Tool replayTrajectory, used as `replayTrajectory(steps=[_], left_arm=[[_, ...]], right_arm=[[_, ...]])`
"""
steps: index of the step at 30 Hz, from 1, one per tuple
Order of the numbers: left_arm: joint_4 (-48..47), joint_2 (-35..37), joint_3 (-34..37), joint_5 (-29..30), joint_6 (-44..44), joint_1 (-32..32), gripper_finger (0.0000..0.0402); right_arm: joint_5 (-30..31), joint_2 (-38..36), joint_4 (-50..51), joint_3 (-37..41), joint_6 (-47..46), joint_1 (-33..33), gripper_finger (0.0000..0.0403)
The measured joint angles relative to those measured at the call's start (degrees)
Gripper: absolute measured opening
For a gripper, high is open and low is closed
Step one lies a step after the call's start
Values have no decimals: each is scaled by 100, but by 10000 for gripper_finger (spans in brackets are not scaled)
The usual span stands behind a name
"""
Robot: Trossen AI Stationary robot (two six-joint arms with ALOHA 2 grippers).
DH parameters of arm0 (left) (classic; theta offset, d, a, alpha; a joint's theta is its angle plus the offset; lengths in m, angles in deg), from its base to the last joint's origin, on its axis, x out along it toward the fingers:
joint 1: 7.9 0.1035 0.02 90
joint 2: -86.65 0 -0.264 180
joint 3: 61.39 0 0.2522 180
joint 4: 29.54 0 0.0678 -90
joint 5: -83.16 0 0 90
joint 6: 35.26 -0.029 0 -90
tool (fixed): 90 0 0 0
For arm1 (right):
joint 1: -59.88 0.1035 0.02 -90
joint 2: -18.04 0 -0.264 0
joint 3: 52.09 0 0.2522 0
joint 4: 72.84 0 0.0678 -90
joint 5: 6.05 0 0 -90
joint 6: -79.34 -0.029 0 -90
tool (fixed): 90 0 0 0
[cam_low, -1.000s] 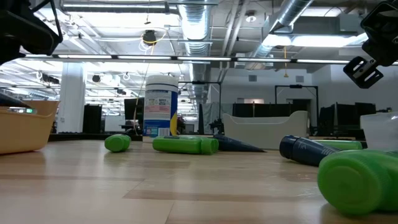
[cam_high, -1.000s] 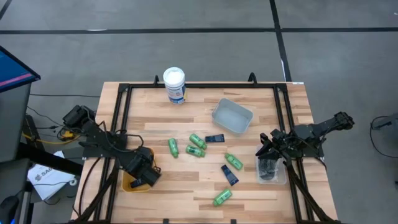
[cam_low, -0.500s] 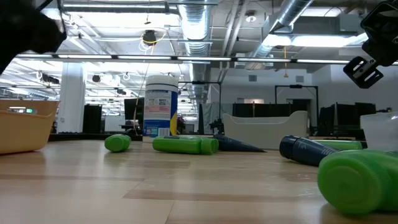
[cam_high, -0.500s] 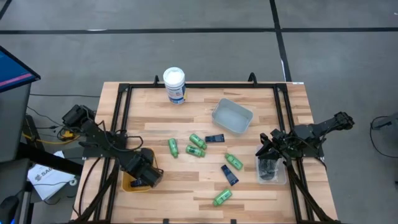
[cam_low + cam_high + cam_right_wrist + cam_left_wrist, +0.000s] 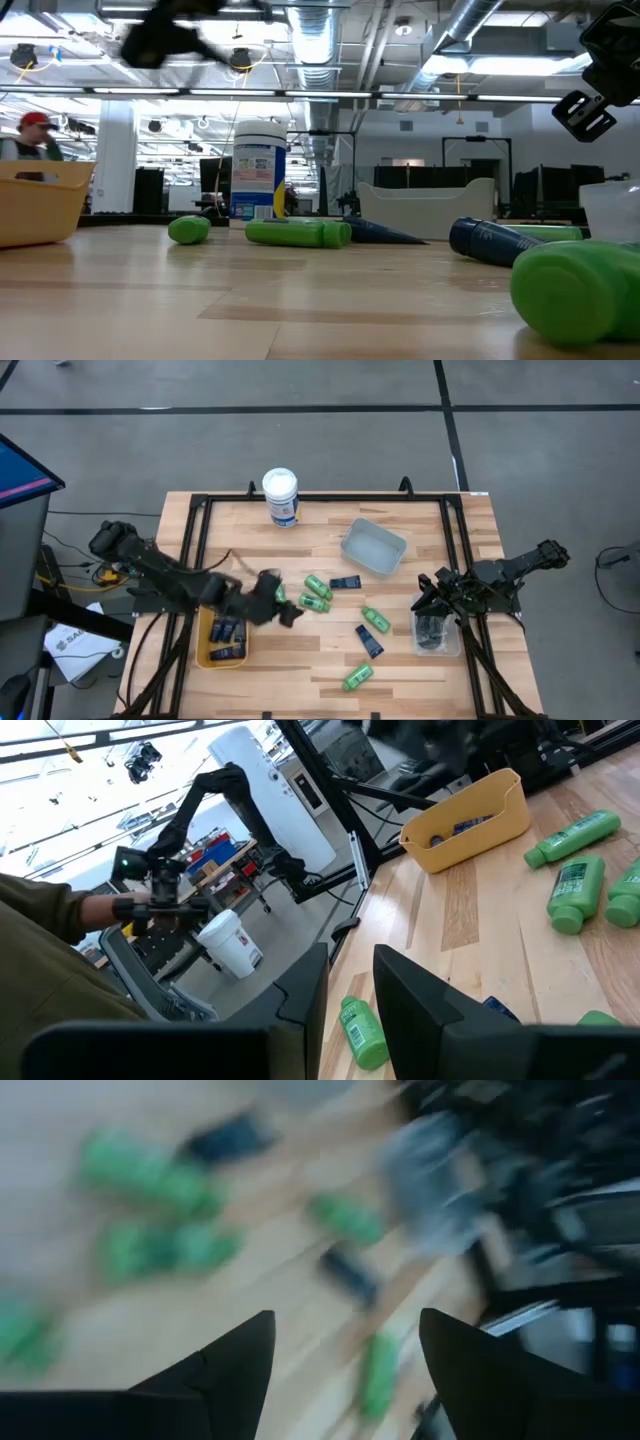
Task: Pick & Place Travel size toiletries
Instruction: Put the blue shave cream into the light orange bin
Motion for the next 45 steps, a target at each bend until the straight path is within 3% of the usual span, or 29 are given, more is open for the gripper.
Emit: replayTrajectory(steps=[9, 20, 30, 39, 45], left_arm=[[2131, -438, -4, -391, -2785, 1169, 245], [2378, -1635, -541, -793, -5066, 1542, 257], [2319, -2717, -983, -1079, -5972, 1874, 306], [1437, -2899, -988, -1243, -6455, 2284, 299], [1444, -2960, -992, -1381, -6829, 2333, 299]], right_arm=[[-1, 0, -7, 2, 0, -1, 76], [0, 0, -7, 2, 0, 1, 76], [0, 7, -4, 2, 0, -1, 76], [0, 0, -9, 2, -2, -1, 76], [0, 0, -7, 2, -1, 1, 76]])
